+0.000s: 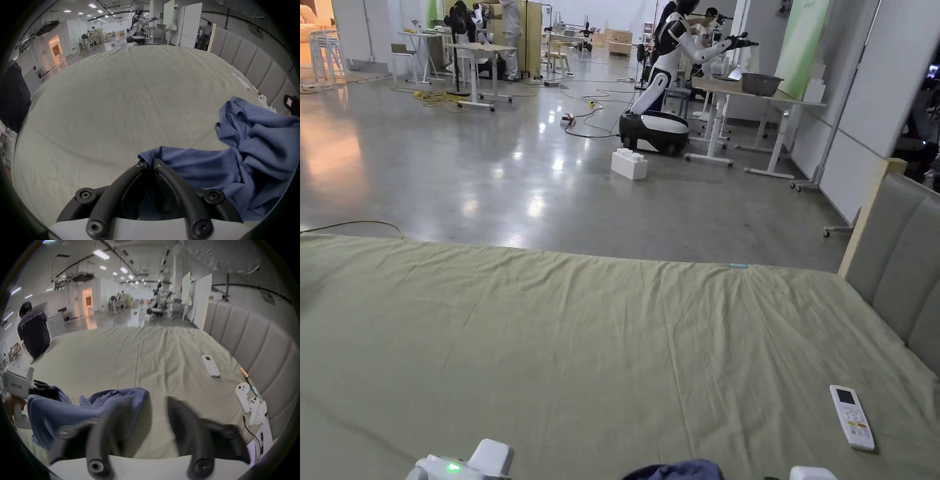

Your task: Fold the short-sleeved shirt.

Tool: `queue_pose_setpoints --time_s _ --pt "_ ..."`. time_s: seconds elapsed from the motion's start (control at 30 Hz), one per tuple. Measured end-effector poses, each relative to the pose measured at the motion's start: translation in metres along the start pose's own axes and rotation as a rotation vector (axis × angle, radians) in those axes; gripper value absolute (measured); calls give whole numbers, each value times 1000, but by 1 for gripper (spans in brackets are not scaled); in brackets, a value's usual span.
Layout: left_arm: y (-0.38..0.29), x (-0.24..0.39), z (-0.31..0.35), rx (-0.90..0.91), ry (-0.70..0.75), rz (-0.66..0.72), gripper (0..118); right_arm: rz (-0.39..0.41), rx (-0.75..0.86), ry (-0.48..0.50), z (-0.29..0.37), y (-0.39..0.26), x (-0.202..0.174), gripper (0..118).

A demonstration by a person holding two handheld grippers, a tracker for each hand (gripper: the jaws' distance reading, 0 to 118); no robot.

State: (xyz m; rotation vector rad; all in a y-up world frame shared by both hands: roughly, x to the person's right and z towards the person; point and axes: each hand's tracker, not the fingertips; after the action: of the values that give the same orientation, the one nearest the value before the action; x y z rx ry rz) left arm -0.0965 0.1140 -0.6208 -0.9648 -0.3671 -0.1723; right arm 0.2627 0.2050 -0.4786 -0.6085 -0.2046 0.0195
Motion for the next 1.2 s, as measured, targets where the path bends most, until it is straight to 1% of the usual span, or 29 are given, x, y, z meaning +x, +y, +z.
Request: queue_pose_setpoints --time_s 0.03,0.07,0.13,0.2,0.27,0.3,0.37,0.4,0.43,0.5,0.53,0.57,0.6,0.63,0.67,0.7,0.77,0.8,0.9,0.93,1.0,1.13,1.2 --pt "1 -3 7 20 -6 27 7 -4 -32 19 -12 7 0 83" --pt "2 -6 13 57 -18 55 7 13 -68 28 -23 14 -1 83" --pt "3 -8 29 115 -14 66 7 9 -142 70 -51 27 -1 83" --pt "2 -9 44 149 9 64 7 36 -235 89 -79 37 -8 83" --pt "1 -13 56 198 -9 114 7 45 -283 94 -104 41 -15 83" --pt "-1 -15 61 214 -8 137 7 33 -322 121 -120 40 -21 83" --pt "-2 -14 63 199 -3 130 7 33 -390 143 -141 37 -30 83" --pt "-3 -13 64 205 0 121 7 30 -432 155 -151 33 -34 76" --pt "-5 -13 64 210 3 117 7 19 -453 161 -161 24 -38 60" --pt "-6 -13 62 202 1 116 7 38 -512 168 -173 11 -43 39" --pt "-8 -14 62 199 4 131 7 60 -522 159 -175 5 -46 14" --pt "-9 -16 62 200 1 139 7 96 -462 118 -166 2 -47 3" --pt "-10 -16 62 202 3 142 7 103 -405 136 -159 2 -47 3" --pt "-11 -16 63 207 9 140 7 93 -394 155 -154 3 -48 3" --pt "-12 -17 65 211 11 136 7 82 -380 199 -149 4 -47 3" --pt "-12 -17 67 220 8 130 7 86 -345 170 -137 3 -45 3" --pt "-11 -17 76 235 24 122 7 126 -283 120 -118 9 -44 3" --pt "-10 -18 82 244 25 127 7 122 -247 108 -108 14 -42 3" --pt "-5 -23 108 302 28 149 7 58 -140 104 -76 32 -27 3" --pt "-3 -26 118 325 42 155 7 51 -101 91 -63 39 -23 3" --pt "2 -33 139 368 41 167 7 54 -33 79 -37 57 -14 3" --pt "14 -49 189 458 85 178 7 62 99 42 13 90 2 3" --pt "19 -59 215 501 108 192 7 47 162 34 39 107 10 3"
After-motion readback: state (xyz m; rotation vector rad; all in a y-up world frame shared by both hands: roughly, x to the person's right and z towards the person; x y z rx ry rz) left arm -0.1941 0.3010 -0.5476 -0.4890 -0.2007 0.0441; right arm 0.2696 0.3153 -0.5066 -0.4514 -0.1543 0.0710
